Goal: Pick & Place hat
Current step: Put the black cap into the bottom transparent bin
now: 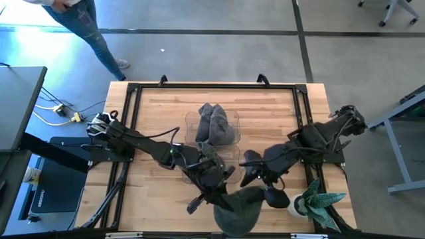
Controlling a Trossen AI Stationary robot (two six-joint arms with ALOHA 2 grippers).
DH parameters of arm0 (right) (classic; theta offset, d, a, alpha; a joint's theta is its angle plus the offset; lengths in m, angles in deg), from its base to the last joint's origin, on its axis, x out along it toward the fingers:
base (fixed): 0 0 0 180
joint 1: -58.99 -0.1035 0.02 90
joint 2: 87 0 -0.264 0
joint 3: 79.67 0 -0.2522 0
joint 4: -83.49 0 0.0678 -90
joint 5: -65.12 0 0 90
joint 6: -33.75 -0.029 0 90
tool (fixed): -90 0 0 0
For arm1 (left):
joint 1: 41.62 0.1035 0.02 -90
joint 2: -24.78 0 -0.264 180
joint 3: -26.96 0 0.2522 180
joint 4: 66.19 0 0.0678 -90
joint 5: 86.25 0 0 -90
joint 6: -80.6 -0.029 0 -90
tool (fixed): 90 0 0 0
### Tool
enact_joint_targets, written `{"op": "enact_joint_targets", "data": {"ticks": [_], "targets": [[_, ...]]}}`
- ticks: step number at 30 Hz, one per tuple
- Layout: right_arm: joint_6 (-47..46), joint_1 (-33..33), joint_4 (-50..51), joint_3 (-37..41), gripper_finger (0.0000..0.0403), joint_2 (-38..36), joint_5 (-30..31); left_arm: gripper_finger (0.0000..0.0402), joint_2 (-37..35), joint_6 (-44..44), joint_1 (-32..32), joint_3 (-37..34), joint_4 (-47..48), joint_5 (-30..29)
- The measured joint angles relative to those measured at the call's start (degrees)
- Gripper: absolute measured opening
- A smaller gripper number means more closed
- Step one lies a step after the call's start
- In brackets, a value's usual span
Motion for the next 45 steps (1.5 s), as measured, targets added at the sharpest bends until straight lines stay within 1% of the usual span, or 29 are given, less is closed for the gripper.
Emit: {"op": "enact_joint_targets", "data": {"ticks": [3,6,8,10,14,17,18,20,21,22,25,28,30,32,35,37,39,41,43,45], "targets": [[0.1,0.0,1.5,0.0,0.0270,0.0,0.5,0.0001,0.0,-0.3,0.0,0.0,0.8,-1.1],[0.7,0.0,1.1,0.0,0.0265,0.0,-3.8,0.0001,0.0,-1.0,0.0,0.0,0.8,-1.9],[1.2,-0.3,0.5,0.0,0.0252,0.0,-6.2,0.0001,-0.6,-1.1,0.0,0.0,1.6,-2.1],[2.1,-1.0,-0.1,0.0,0.0231,0.0,-7.2,0.0001,-1.1,-1.1,0.0,0.0,1.8,-2.3],[4.1,-2.4,-1.2,0.0,0.0172,0.0,-8.6,0.0001,-2.6,-2.4,0.0,-0.1,5.2,-4.6],[4.3,-2.9,-1.4,0.0,0.0113,0.0,-8.6,0.0001,-3.5,-2.6,0.0,0.0,6.0,-5.2],[4.3,-3.0,-1.5,0.0,0.0091,0.0,-8.6,0.0001,-4.1,-3.0,0.0,0.0,7.2,-5.8],[4.3,-3.1,-2.1,0.0,0.0042,0.0,-8.4,0.0001,-4.5,-3.5,0.0,-0.1,6.3,-6.1],[4.4,-3.1,-2.7,0.0,0.0022,0.0,-8.4,0.0001,-4.7,-3.6,0.0,0.0,6.2,-6.2],[4.5,-3.1,-3.5,0.0,0.0012,0.0,-8.4,0.0001,-4.7,-3.6,0.0,0.0,6.1,-6.1],[3.4,-2.8,-6.7,0.0,0.0019,0.0,-8.6,0.0001,-5.0,-3.8,0.0,0.0,5.8,-5.8],[2.9,-1.8,-8.5,0.0,0.0008,-0.1,-9.6,0.0023,-5.3,-3.2,0.3,0.0,5.0,-1.6],[3.5,-1.1,-8.4,0.0,0.0006,-0.1,-9.8,0.0054,-5.1,-1.1,0.9,0.0,5.1,0.6],[3.6,-0.4,-8.3,0.0,0.0010,-0.1,-10.0,0.0094,-4.5,0.9,1.8,0.0,4.8,3.1],[4.2,0.8,-8.3,0.0,0.0005,-0.1,-11.3,0.0149,-3.7,1.9,2.4,0.0,5.1,6.9],[4.0,1.2,-8.3,0.0,0.0006,-0.3,-11.6,0.0171,-3.3,2.0,2.7,0.0,5.1,9.2],[3.6,1.3,-8.3,0.0,0.0007,-0.5,-12.0,0.0178,-3.0,2.0,2.6,0.0,5.7,11.4],[3.9,1.3,-7.9,0.0,0.0004,-1.1,-12.4,0.0170,-3.0,1.9,2.6,0.0,5.6,13.2],[3.9,1.0,-7.9,0.0,0.0004,-1.8,-12.8,0.0151,-3.0,1.4,2.6,0.0,5.6,14.4],[2.7,0.7,-7.9,0.0,0.0006,-2.5,-12.8,0.0123,-3.0,0.6,2.6,0.0,6.5,15.5]]}}
